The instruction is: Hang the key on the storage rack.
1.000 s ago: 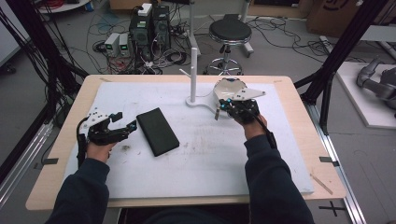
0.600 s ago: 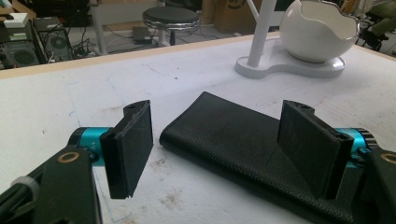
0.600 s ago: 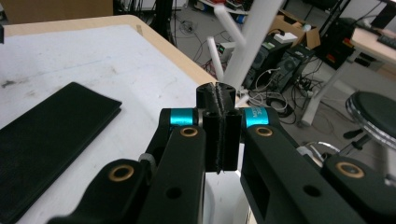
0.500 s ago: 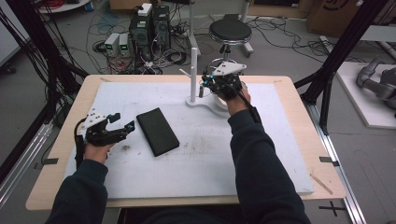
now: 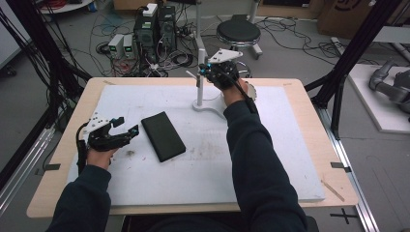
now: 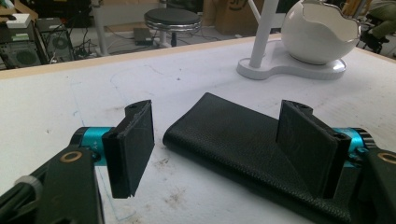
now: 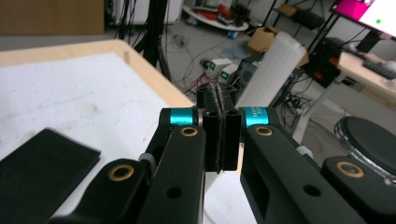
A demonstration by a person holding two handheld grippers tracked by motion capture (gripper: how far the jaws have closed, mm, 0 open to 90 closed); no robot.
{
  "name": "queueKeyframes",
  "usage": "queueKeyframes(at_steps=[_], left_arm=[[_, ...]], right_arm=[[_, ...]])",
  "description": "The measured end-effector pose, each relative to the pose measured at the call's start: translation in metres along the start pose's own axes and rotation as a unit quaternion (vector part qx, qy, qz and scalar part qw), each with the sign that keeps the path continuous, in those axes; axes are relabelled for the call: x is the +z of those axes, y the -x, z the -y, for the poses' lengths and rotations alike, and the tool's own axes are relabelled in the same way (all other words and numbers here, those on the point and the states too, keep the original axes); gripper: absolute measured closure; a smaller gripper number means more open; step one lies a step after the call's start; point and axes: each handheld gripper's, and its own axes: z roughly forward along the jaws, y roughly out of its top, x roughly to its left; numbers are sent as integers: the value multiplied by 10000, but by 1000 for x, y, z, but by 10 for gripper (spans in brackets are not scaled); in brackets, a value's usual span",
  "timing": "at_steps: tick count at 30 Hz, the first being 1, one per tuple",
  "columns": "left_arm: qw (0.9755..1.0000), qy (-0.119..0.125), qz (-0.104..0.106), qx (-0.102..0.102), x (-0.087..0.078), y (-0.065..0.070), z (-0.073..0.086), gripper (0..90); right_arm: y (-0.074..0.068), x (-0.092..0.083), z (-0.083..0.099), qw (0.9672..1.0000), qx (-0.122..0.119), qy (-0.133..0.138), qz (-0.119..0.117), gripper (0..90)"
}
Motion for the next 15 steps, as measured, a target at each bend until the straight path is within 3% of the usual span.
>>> queueKeyframes(at_steps=[6,10,13,15], left_arm=[[10000,1,-9,-8,0,-1,1,277],[10000,-5,-28,-18,0,-2,1,277],[10000,-10,-14,-9,0,-2,1,277],[10000,-26,6,-6,1,-1,1,277]], right_arm=[[2,5,-3,9999,15,-35,123,900],[6,7,1,9997,149,-163,130,900],[7,4,1,9995,298,-56,104,900],[9,-4,1,9994,334,26,125,849]])
